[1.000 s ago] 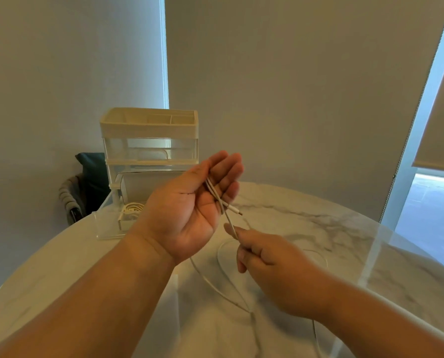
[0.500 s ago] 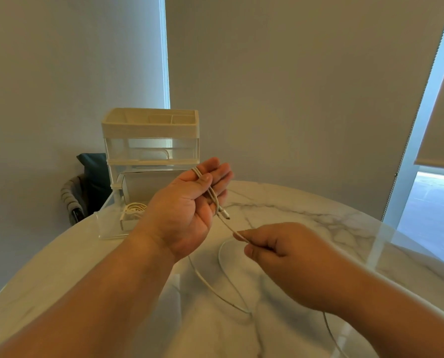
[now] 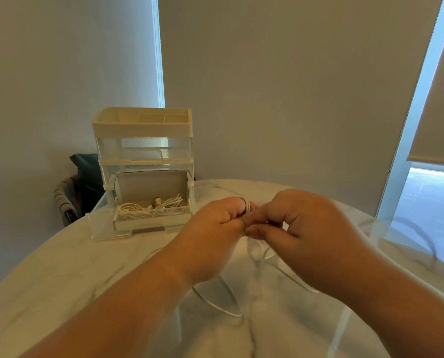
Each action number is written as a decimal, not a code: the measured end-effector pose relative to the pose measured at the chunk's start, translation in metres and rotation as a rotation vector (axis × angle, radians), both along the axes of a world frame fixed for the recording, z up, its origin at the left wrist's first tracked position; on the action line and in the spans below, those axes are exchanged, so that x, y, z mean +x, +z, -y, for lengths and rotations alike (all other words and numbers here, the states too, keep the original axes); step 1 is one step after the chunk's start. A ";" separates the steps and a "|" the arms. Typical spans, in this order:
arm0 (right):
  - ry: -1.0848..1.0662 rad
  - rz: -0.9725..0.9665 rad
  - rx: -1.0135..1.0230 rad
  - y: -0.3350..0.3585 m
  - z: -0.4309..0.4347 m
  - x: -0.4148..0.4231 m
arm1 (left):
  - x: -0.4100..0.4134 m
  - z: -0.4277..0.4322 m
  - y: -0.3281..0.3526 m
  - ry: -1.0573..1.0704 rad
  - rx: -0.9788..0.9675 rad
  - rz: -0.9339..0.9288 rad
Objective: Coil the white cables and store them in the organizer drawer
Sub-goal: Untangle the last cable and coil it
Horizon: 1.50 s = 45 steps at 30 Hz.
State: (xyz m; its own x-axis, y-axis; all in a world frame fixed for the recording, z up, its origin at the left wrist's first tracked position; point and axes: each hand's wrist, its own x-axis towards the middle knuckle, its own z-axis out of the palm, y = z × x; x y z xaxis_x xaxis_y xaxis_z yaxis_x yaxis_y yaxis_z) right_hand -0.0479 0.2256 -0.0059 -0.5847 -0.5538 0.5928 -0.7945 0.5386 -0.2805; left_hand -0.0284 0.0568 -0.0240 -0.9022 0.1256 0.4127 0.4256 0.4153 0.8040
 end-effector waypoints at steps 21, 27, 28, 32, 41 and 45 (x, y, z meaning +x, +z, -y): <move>0.166 -0.211 -0.162 -0.008 -0.020 -0.044 | 0.007 0.001 -0.001 -0.526 0.555 0.594; 0.182 0.027 -0.268 -0.017 -0.015 -0.048 | 0.008 -0.002 0.001 -0.571 0.553 0.576; 0.195 0.125 -0.306 -0.019 -0.014 -0.049 | 0.009 -0.002 0.003 -0.559 0.568 0.568; 0.239 0.393 -0.351 -0.030 -0.008 -0.052 | 0.013 -0.005 0.013 -0.562 0.628 0.525; 0.240 0.816 -0.510 -0.028 -0.008 -0.050 | 0.011 -0.001 0.011 -0.503 0.765 0.399; 0.147 1.026 -0.517 -0.025 -0.010 -0.051 | 0.011 -0.004 0.013 -0.478 0.772 0.388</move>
State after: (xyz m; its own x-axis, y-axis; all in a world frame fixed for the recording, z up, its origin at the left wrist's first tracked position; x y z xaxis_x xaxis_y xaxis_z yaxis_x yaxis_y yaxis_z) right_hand -0.0990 0.2361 -0.0307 -0.8722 -0.4862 0.0530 -0.1116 0.0923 -0.9894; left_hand -0.0171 0.0612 -0.0112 -0.9169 0.3326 0.2208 0.0614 -0.4290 0.9012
